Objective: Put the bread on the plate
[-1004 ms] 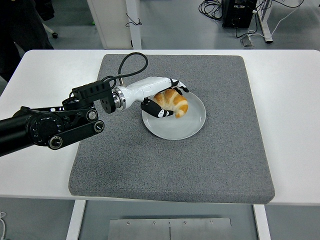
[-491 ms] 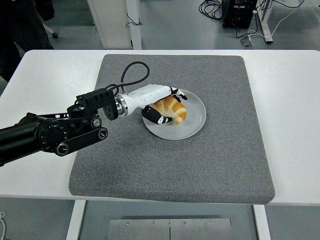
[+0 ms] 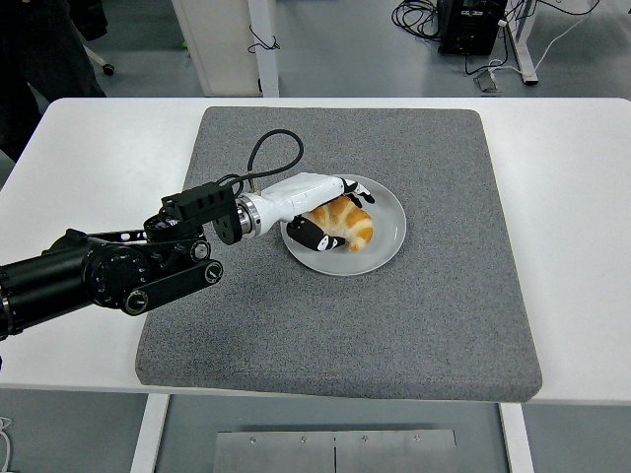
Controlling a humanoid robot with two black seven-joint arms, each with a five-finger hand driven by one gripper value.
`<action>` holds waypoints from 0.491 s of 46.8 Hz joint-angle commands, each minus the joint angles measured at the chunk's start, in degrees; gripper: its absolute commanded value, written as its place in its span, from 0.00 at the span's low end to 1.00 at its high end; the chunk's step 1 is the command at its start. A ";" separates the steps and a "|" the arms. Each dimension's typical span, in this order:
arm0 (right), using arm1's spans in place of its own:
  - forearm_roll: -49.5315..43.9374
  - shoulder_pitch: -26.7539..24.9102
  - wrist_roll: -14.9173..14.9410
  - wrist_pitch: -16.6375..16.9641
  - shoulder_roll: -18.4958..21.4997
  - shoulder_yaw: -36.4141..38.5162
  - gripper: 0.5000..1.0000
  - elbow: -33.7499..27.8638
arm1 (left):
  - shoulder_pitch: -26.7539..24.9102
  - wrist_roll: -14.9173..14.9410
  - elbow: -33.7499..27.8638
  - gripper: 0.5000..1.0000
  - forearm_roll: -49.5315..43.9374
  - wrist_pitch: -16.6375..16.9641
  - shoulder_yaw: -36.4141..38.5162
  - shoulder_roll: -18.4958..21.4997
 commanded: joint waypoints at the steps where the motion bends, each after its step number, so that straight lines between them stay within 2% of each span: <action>1: 0.00 0.00 0.00 -0.05 0.00 0.00 1.00 -0.08 | 0.00 -0.01 0.22 0.47 -0.09 0.37 0.01 -0.01; 14: 0.00 0.00 0.00 -0.05 0.00 0.00 1.00 0.01 | 0.53 -0.01 1.01 0.48 0.00 1.34 0.10 -0.01; 19: 0.00 0.00 0.00 -0.05 0.00 0.00 1.00 0.01 | 0.62 -0.01 1.01 0.56 -0.17 1.51 0.01 -0.01; 23: 0.00 0.00 0.00 0.04 0.00 0.00 1.00 0.01 | 1.06 -0.01 1.01 0.67 -0.70 1.86 -0.17 0.08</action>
